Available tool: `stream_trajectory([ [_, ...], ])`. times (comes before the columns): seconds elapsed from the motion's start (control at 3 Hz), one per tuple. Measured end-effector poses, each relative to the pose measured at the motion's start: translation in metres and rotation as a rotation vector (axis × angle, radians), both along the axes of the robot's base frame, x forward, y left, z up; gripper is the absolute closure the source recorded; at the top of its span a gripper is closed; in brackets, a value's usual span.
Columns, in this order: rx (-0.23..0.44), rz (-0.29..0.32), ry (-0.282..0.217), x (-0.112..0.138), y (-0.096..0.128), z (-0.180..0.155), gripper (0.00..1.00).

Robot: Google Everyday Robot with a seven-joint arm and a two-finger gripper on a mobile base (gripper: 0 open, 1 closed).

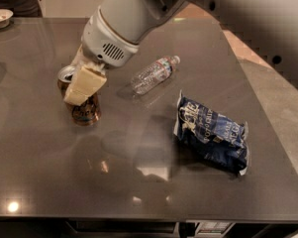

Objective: Pick orange can

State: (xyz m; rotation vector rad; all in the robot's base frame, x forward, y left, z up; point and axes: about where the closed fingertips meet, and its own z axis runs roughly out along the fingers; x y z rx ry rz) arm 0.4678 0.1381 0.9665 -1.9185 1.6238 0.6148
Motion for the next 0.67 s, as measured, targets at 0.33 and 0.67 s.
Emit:
stream_trajectory([
  [0.33, 0.016, 0.009, -0.017, 0.002, -0.017, 0.027, 1.00],
  [0.67, 0.047, 0.012, -0.040, 0.007, -0.048, 0.068, 1.00],
])
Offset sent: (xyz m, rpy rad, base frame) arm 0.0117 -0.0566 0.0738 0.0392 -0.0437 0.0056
